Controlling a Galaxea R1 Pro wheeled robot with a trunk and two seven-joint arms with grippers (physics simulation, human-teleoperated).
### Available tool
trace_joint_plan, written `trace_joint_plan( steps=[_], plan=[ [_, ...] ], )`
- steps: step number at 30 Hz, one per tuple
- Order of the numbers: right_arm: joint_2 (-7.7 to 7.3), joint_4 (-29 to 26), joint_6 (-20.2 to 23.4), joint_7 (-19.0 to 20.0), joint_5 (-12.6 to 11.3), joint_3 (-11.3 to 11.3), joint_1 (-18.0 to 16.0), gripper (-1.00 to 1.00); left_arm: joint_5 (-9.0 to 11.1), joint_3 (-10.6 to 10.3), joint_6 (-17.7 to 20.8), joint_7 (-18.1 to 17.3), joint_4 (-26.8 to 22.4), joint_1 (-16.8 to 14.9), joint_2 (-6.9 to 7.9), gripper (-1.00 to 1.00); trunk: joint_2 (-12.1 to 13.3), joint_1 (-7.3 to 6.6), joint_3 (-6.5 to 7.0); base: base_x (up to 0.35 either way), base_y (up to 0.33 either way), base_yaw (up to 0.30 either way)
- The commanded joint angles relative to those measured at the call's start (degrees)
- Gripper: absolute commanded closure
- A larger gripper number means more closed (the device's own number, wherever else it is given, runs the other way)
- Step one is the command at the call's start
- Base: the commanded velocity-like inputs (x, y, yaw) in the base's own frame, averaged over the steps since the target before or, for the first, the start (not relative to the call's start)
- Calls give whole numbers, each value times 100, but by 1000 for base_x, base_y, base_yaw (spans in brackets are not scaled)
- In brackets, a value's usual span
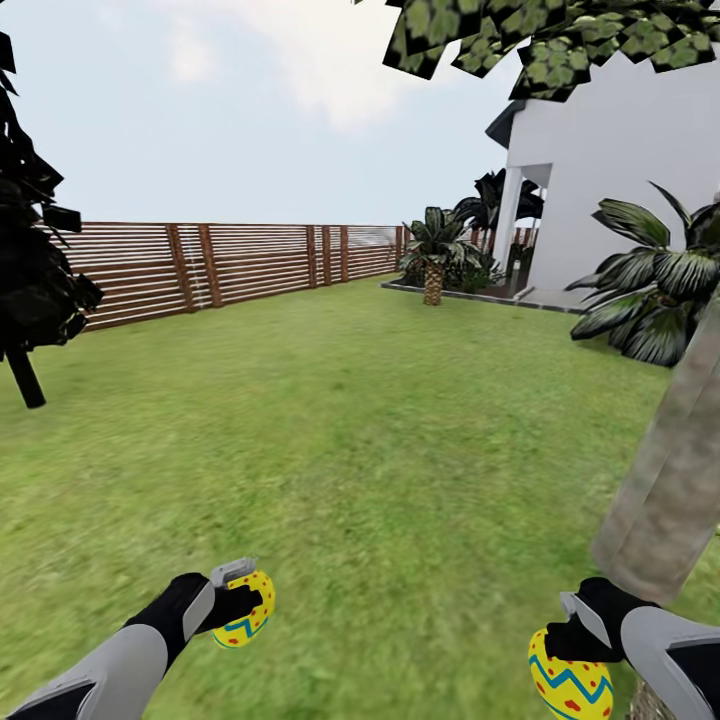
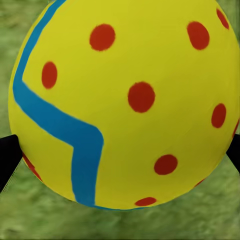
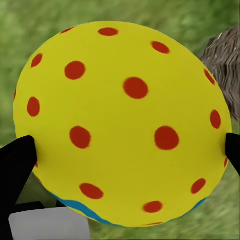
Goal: Take the three Easter eggs out of the wicker basket on the lawn in the garden, then place them on the lawn next to a single tree (choose any tree) so that all three eggs are next to the same tree and none are left in the basket.
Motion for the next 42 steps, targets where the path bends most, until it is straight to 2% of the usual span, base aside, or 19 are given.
trace_joint_plan(
  steps=[1,18,21,35,38,42],
  plan=[
    [0,12,7,20,-55,50,-10,100,-22,33,36,-26,-11,-1,0,100,-3,3,-6,315,197,-296],
    [10,144,-9,16,-53,58,-10,100,-38,24,23,-25,11,-1,-24,100,-3,3,11,305,192,-297],
    [11,144,-7,16,-53,58,-10,100,-51,24,-24,-12,24,-1,-67,100,-3,3,16,11,93,-297],
    [16,160,-11,16,-53,58,-10,100,-53,24,-37,-25,24,-1,-85,100,-3,3,29,-4,328,-285],
    [99,161,-11,16,-53,55,-10,100,-52,24,-38,-25,24,-1,-100,100,-3,3,36,0,336,-292],
    [118,162,-11,16,-53,50,-10,100,-54,24,-35,-26,24,-1,-111,100,-3,3,45,0,335,-292]
  ],
)
